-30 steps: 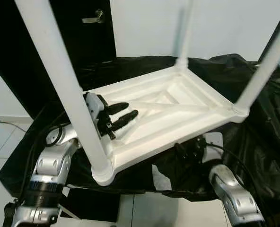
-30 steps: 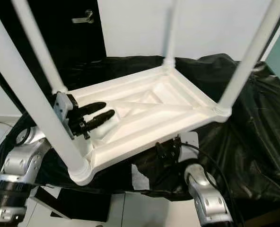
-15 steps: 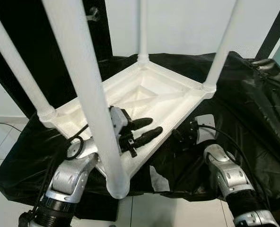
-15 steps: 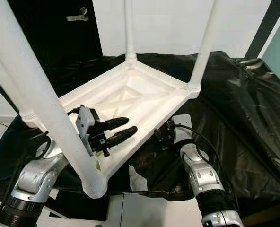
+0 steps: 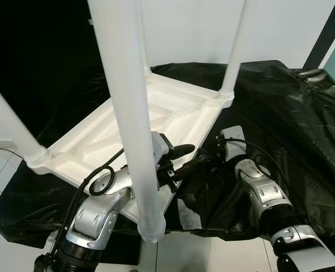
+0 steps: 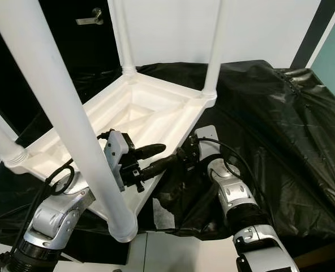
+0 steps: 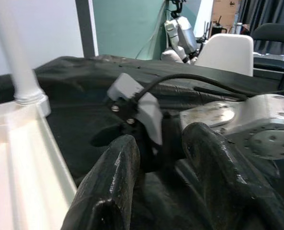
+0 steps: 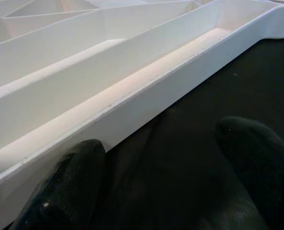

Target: Building children table

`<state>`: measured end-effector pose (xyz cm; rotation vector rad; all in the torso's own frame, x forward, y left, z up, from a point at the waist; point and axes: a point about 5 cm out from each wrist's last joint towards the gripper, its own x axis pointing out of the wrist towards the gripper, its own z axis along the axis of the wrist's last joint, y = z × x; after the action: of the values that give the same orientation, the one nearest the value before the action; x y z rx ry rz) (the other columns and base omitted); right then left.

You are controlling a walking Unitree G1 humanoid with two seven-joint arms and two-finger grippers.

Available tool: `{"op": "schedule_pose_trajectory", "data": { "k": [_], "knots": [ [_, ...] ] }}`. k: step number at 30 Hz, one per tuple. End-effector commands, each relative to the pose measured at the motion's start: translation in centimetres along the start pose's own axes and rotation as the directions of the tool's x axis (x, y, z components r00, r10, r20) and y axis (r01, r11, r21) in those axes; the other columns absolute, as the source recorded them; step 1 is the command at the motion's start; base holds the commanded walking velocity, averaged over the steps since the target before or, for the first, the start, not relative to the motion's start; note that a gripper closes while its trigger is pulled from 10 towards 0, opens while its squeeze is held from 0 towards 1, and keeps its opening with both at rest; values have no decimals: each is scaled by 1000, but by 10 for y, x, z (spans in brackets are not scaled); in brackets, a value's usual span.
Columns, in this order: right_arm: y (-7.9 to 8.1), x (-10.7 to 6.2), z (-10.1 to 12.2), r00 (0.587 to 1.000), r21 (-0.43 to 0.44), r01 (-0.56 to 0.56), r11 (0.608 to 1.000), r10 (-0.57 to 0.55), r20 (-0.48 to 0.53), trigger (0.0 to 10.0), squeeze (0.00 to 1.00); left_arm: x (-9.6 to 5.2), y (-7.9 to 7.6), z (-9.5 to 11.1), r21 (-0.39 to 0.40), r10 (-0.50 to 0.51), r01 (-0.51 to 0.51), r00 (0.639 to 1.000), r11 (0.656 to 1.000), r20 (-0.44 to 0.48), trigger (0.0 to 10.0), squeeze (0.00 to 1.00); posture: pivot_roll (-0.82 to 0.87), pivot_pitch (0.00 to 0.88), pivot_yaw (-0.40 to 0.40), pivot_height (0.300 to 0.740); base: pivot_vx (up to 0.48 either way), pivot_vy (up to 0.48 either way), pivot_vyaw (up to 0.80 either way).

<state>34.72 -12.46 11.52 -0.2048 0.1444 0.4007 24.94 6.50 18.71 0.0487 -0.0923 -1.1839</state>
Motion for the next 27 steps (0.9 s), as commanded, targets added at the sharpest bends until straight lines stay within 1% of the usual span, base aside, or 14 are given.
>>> {"op": "schedule_pose_trajectory", "data": {
  "k": [1, 4, 7, 8, 11, 15, 17, 18, 20, 21, 22, 24, 25, 27],
  "knots": [
    [18, 12, 23, 991, -33, -90, 995, 93, 95, 10000, 0, 5, -11, -1, -22, -60, 60, 998, 998, -9, 10000, 0, 21, 0, 10, 740, 0, 0, 0],
    [18, 15, 25, 990, -37, -95, 995, 99, 102, 10000, 0, 7, -11, -1, -25, -58, 57, 998, 998, -8, 10000, 0, 20, 0, 11, 740, 0, 0, 0],
    [9, 16, 25, 994, -43, -48, 998, 52, 101, 10000, 0, 9, -10, 1, -13, -28, 28, 1000, 1000, 3, 10000, 0, 22, 0, 7, 740, 0, 0, 0],
    [9, 16, 25, 994, -43, -48, 998, 52, 101, 10000, 0, 9, -10, 1, -13, -28, 28, 1000, 1000, 3, 10000, 0, 22, 0, 7, 740, 0, 0, 0],
    [0, 12, 21, 994, -21, -16, 1000, 18, 104, 10000, 0, 8, -3, 2, 43, 24, -24, 1000, 999, 3, 10000, 0, 26, 0, 3, 740, 0, 0, 0],
    [-11, -4, 10, 994, -31, 15, 999, -11, 112, 10000, 0, -5, 20, 2, 81, 102, -100, 994, 992, -24, 10000, 0, 24, 0, 1, 740, 0, 0, 0],
    [-15, -12, 6, 993, -46, 23, 999, -17, 121, 10000, 0, -15, 30, 3, 114, 111, -106, 993, 988, -40, 10000, 0, 22, 0, 1, 740, 0, 0, 0],
    [-16, -16, 5, 992, -44, 22, 999, -17, 123, 10000, 0, -19, 33, 3, 143, 113, -105, 992, 984, -50, 10000, 0, 21, 0, 2, 740, 0, 0, 0],
    [-20, -23, 4, 991, -47, 27, 999, -20, 129, 10000, 0, -28, 41, 3, 172, 119, -105, 990, 979, -77, 10000, 0, 18, 0, 2, 740, 0, 0, 0],
    [-20, -23, 4, 991, -47, 27, 999, -20, 129, 10000, 0, -28, 41, 3, 172, 119, -105, 990, 979, -77, 10000, 0, 18, 0, 2, 740, 0, 0, 0],
    [-23, -27, 4, 991, -47, 29, 998, -23, 132, 10000, 0, -35, 47, 2, 178, 112, -91, 988, 980, -109, 10000, 0, 12, 0, 7, 740, 0, 0, 0],
    [-28, -32, 5, 990, -58, 45, 997, -37, 138, 10000, 0, -46, 54, 0, 228, 108, -70, 981, 971, -161, 10000, 0, 4, 0, 14, 740, 0, 0, 0],
    [-29, -33, 5, 990, -61, 49, 997, -41, 139, 10000, 0, -49, 57, -1, 244, 108, -63, 979, 968, -176, 10000, 0, 4, 0, 14, 740, 0, 0, 0],
    [-31, -37, 8, 988, -65, 54, 996, -44, 148, 10000, 0, -60, 60, -5, 247, 72, -11, 969, 969, -238, 10000, 0, -3, 0, 21, 740, 0, 0, 0]
  ]
}}
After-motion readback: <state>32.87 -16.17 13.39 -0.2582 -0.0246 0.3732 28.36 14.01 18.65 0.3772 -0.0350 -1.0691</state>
